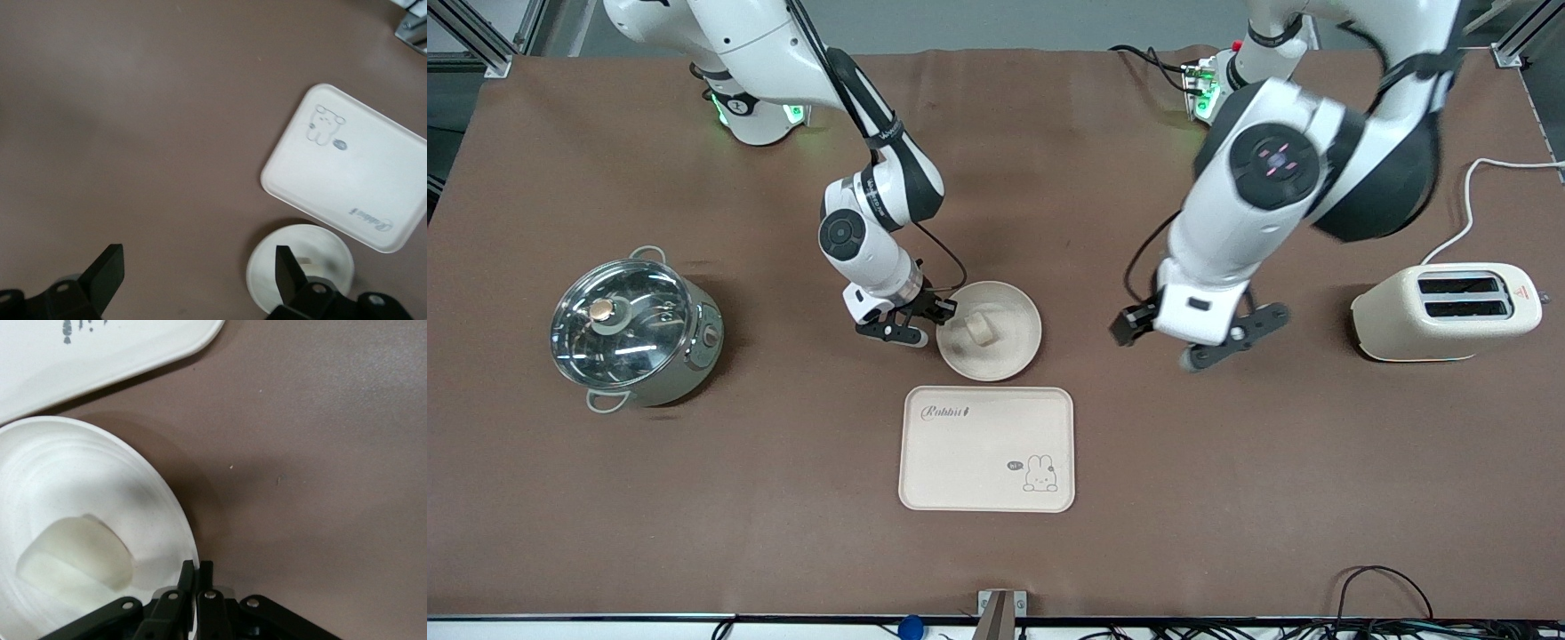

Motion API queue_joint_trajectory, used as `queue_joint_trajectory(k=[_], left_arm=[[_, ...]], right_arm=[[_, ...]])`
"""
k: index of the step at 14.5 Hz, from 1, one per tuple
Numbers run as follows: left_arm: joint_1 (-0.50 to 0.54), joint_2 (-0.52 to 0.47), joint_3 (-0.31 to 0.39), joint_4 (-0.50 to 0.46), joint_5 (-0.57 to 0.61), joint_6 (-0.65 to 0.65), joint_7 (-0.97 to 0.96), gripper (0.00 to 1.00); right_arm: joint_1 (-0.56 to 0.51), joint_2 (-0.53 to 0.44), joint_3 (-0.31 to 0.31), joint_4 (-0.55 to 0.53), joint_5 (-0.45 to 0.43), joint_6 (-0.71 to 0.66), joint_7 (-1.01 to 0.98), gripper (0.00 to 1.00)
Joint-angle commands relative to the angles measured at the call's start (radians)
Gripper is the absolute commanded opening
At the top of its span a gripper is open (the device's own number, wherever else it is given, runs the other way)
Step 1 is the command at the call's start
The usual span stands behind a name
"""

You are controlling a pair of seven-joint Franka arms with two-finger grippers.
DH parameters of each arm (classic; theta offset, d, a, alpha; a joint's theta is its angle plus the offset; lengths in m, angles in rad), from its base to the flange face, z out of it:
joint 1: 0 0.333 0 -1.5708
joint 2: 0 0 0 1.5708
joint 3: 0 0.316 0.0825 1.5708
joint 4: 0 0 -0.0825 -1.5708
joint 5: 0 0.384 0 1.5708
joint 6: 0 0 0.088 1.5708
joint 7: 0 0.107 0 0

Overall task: Place bun in plate and plate on tray
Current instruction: 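Lift the plate with the right gripper while the left gripper withdraws, then carry the plate onto the tray with the right gripper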

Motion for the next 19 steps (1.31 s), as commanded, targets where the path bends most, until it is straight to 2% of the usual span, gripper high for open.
queue_joint_trajectory(k=[1, 4, 7, 9, 10, 12, 13, 16, 19], left_arm=[[0.036, -0.095, -0.001, -0.012, 0.05, -0.088, 0.141, 1.0], [0.104, -0.183, -0.003, -0.012, 0.047, -0.162, 0.31, 1.0], [0.181, -0.234, -0.003, -0.015, 0.03, -0.224, 0.517, 1.0], [0.233, -0.269, 0.002, -0.031, 0.005, -0.246, 0.666, 1.0], [0.242, -0.296, 0.02, -0.053, -0.016, -0.246, 0.726, 1.0], [0.216, -0.347, 0.116, -0.119, -0.063, -0.242, 0.784, 1.0], [0.212, -0.362, 0.144, -0.142, -0.082, -0.24, 0.812, 1.0], [0.222, -0.41, 0.148, -0.202, -0.085, -0.228, 0.841, 1.0], [0.225, -0.412, 0.146, -0.216, -0.085, -0.205, 0.843, 1.0]], right_arm=[[0.017, -0.094, -0.006, -0.04, 0.005, -0.001, 0.01, 0.0], [0.01, -0.188, -0.017, -0.051, 0.005, -0.096, 0.03, 0.0], [-0.001, -0.173, -0.052, 0.044, 0.005, -0.103, 0.036, 0.0], [-0.029, -0.059, -0.077, 0.18, 0.002, -0.121, 0.036, 0.0], [-0.059, 0.022, -0.086, 0.297, -0.024, -0.174, 0.033, 0.0], [-0.128, 0.168, -0.085, 0.544, -0.098, -0.327, 0.042, 0.0], [-0.147, 0.219, -0.085, 0.614, -0.097, -0.348, 0.041, 0.0], [-0.179, 0.351, -0.083, 0.749, -0.093, -0.318, 0.041, 0.0], [-0.188, 0.402, -0.071, 0.765, -0.087, -0.253, 0.041, 0.0]])
